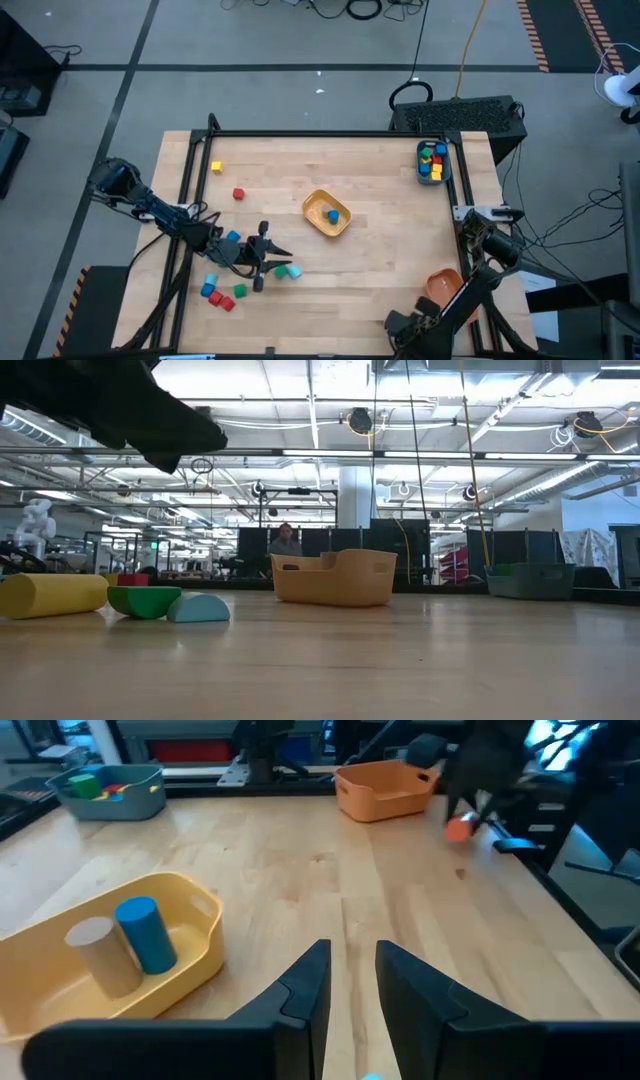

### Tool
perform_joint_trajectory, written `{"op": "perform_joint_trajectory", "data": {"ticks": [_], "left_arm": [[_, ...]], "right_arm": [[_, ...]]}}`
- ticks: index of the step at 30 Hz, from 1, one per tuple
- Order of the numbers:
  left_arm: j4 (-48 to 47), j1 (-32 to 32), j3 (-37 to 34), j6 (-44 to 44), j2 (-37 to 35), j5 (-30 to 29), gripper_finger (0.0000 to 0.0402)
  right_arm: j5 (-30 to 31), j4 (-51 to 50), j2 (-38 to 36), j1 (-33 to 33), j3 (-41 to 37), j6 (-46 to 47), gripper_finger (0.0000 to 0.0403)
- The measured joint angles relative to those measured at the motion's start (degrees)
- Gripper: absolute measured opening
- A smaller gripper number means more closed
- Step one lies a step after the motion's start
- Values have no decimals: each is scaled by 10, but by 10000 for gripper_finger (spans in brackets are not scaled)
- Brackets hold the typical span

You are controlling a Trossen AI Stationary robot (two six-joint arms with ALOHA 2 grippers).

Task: Sort blocks by size
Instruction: Put the orange cylindrical block into the yellow bin

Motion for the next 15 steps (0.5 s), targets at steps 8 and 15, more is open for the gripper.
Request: {"op": "perform_joint_trajectory", "data": {"ticks": [8,15], "left_arm": [[-19,0,0,-40,0,-23,87],[-73,11,0,-40,0,-124,87]], "right_arm": [[140,-53,-4,-98,59,-195,106],[172,3,-6,-241,59,-408,106]]}}
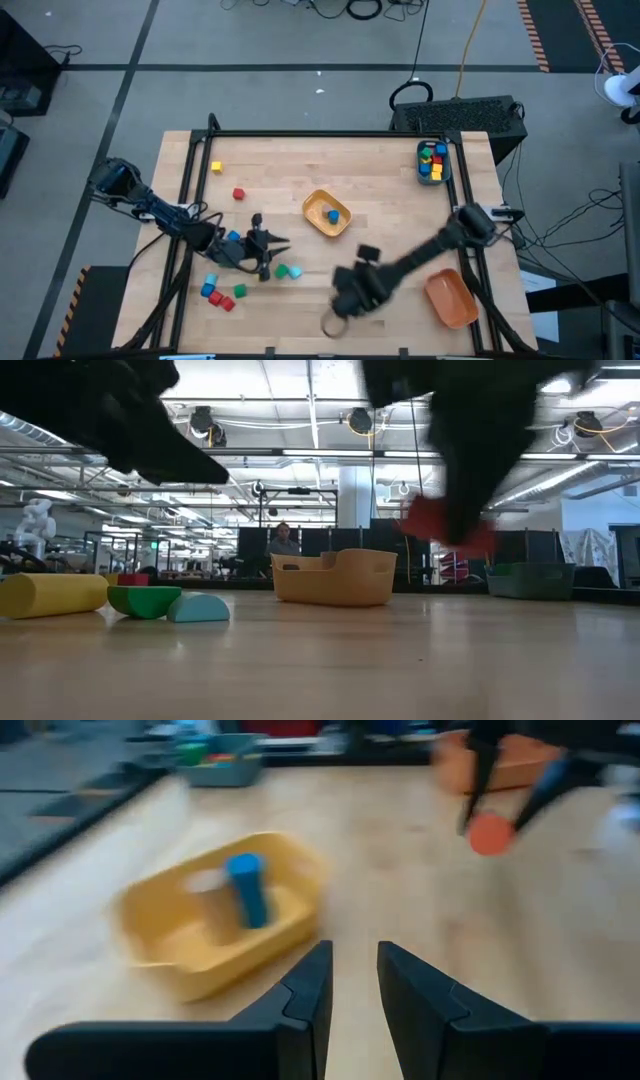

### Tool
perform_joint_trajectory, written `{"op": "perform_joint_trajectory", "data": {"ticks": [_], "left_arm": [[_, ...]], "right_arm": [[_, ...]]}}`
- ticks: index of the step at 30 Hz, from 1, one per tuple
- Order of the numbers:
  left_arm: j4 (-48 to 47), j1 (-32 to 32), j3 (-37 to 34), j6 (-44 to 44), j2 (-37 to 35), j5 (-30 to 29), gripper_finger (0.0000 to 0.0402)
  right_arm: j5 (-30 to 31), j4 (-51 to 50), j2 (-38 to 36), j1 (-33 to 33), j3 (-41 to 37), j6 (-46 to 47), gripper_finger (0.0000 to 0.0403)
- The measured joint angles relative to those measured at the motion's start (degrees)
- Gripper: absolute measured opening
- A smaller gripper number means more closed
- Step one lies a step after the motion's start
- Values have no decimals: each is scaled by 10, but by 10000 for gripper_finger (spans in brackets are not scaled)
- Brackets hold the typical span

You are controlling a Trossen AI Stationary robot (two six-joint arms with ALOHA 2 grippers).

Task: Sort blocks by size
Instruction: Put the orange cylindrical block into the yellow bin, then put the yellow cylindrical block into the yellow bin

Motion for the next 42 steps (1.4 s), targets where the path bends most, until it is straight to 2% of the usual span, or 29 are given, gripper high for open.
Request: {"op": "perform_joint_trajectory", "data": {"ticks": [3,7,15,18,22,26,34,42], "left_arm": [[-16,29,0,-1,0,-10,85],[-39,77,0,-16,0,40,79],[-92,160,0,-8,0,54,75],[-103,199,0,19,0,85,74],[-108,258,0,45,0,148,74],[-99,303,0,66,0,204,74],[-50,331,0,77,14,249,74],[36,331,0,60,106,249,74]], "right_arm": [[1,28,-7,-53,0,-73,106],[6,64,-26,-111,0,-150,106],[9,161,-35,-195,0,-282,113],[1,179,-35,-224,-2,-319,114],[-68,172,-35,-269,-2,-312,119],[-127,152,-35,-297,-2,-282,154],[-126,88,-41,-321,-2,-295,225],[-107,93,-121,-323,-3,-322,229]]}}
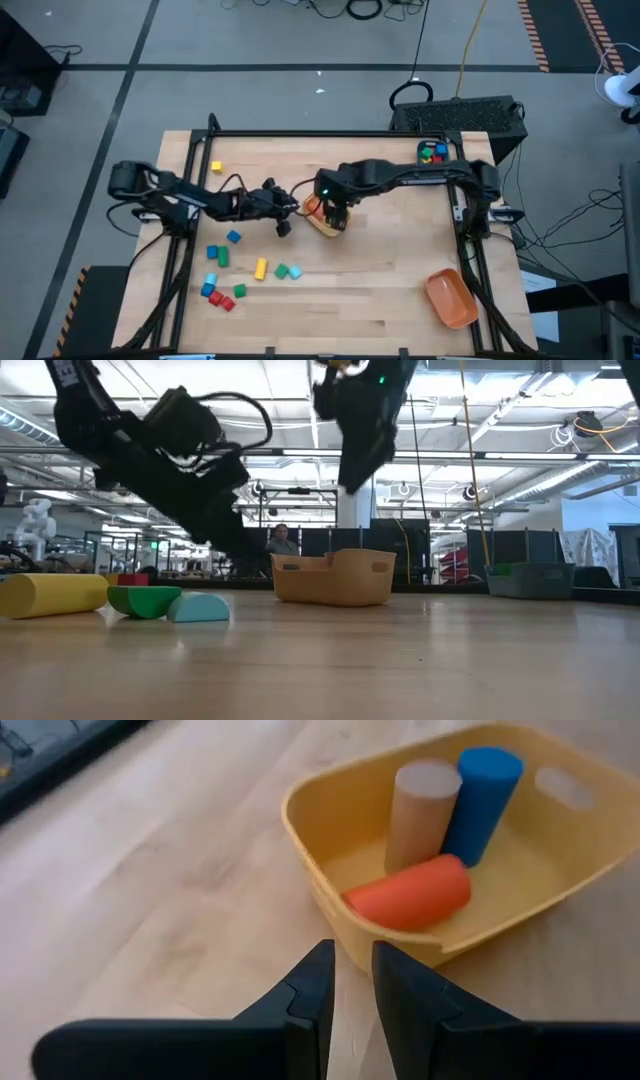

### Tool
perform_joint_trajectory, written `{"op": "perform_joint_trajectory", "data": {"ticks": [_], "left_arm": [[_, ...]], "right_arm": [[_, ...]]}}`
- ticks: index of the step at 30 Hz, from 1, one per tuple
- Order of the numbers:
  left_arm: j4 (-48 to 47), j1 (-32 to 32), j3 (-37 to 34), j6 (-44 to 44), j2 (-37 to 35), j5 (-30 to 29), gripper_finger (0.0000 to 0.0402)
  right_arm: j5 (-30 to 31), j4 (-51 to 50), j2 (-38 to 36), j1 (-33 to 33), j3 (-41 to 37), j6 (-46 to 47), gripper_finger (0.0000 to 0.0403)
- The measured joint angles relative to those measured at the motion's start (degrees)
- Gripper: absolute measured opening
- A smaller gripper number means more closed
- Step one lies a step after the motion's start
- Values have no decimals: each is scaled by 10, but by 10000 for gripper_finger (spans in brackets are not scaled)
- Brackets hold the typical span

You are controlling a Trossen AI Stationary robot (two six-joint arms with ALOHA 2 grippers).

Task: Sort blocks by size
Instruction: Put the yellow cylindrical block into the yellow bin

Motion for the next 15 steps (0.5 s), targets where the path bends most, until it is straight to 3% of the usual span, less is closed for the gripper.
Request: {"op": "perform_joint_trajectory", "data": {"ticks": [8,15], "left_arm": [[30,-6,10,-29,49,7,74],[53,-39,30,-30,58,25,74]], "right_arm": [[31,-5,-54,0,0,-19,213],[34,-14,-55,4,-1,-26,212]]}}
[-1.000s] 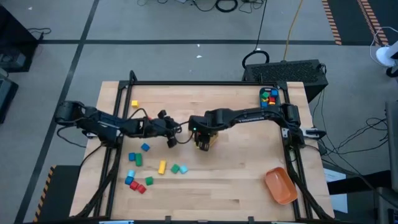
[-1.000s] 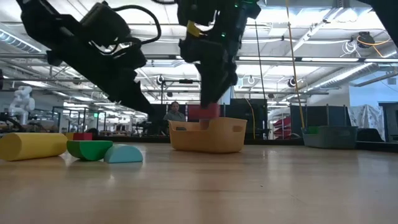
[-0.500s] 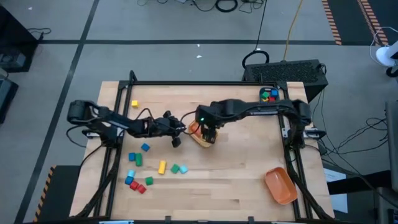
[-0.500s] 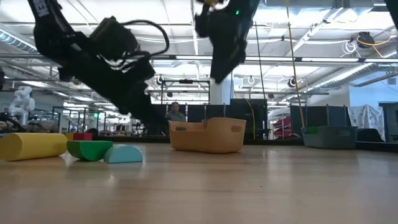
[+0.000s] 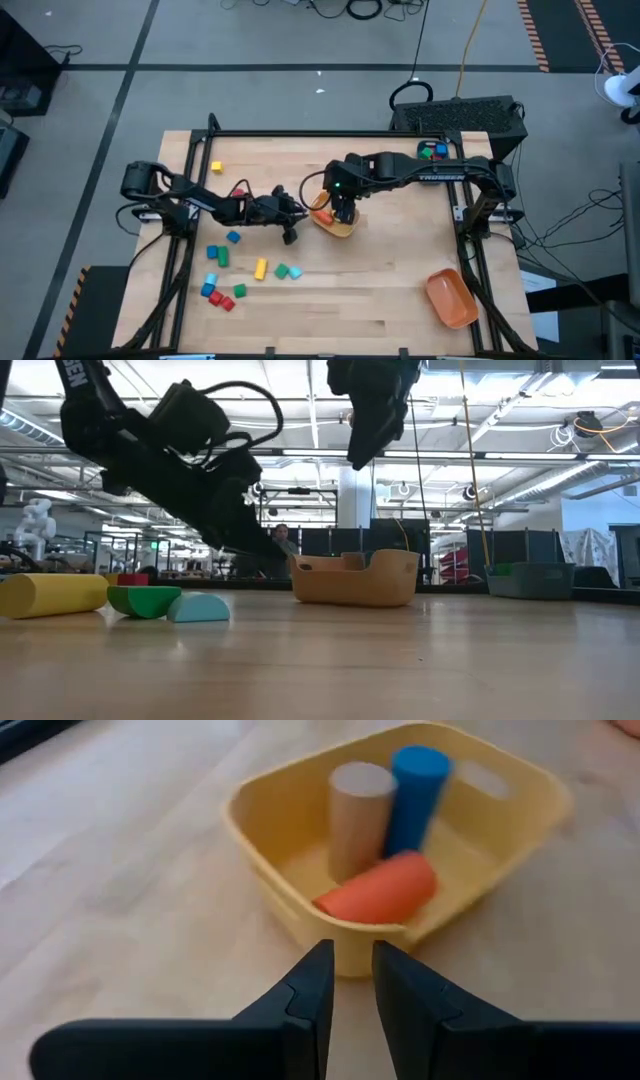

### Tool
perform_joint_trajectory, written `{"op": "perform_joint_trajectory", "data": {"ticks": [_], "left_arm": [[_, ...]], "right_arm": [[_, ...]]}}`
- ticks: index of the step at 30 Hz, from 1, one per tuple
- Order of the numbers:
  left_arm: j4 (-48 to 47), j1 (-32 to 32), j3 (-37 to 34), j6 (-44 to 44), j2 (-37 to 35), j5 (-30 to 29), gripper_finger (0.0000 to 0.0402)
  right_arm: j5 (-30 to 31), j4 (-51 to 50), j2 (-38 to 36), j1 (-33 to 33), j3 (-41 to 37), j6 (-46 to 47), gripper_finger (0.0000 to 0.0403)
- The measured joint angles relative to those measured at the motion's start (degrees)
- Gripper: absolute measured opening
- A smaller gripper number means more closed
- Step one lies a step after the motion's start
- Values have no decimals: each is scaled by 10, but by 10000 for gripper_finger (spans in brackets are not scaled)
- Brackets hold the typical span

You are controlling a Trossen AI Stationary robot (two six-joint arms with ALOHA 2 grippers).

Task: Sort blocks by size
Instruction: Put the yellow cylindrical block into the yellow bin

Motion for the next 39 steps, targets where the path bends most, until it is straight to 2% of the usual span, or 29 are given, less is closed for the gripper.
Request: {"op": "perform_joint_trajectory", "data": {"ticks": [6,12,18,21,23,29,34,39], "left_arm": [[-36,-52,1,-25,-4,-20,74],[-94,-84,1,-45,-30,-74,74],[-162,-87,1,-45,-92,-115,74],[-175,-87,1,-45,-121,-123,74],[-180,-87,1,-45,-137,-125,74],[-211,-89,1,-45,-172,-125,74],[-277,-89,1,-72,-202,-139,74],[-373,-89,1,-125,-246,-142,74]], "right_arm": [[12,-17,0,0,-36,6,212],[28,-26,-7,0,-143,49,212],[83,108,-41,-28,-265,76,198],[84,154,-44,-53,-303,75,183],[73,186,-44,-64,-327,66,173],[-23,239,-44,-58,-361,74,154],[-56,255,-44,-8,-354,101,150],[-59,305,-44,34,-346,112,150]]}}
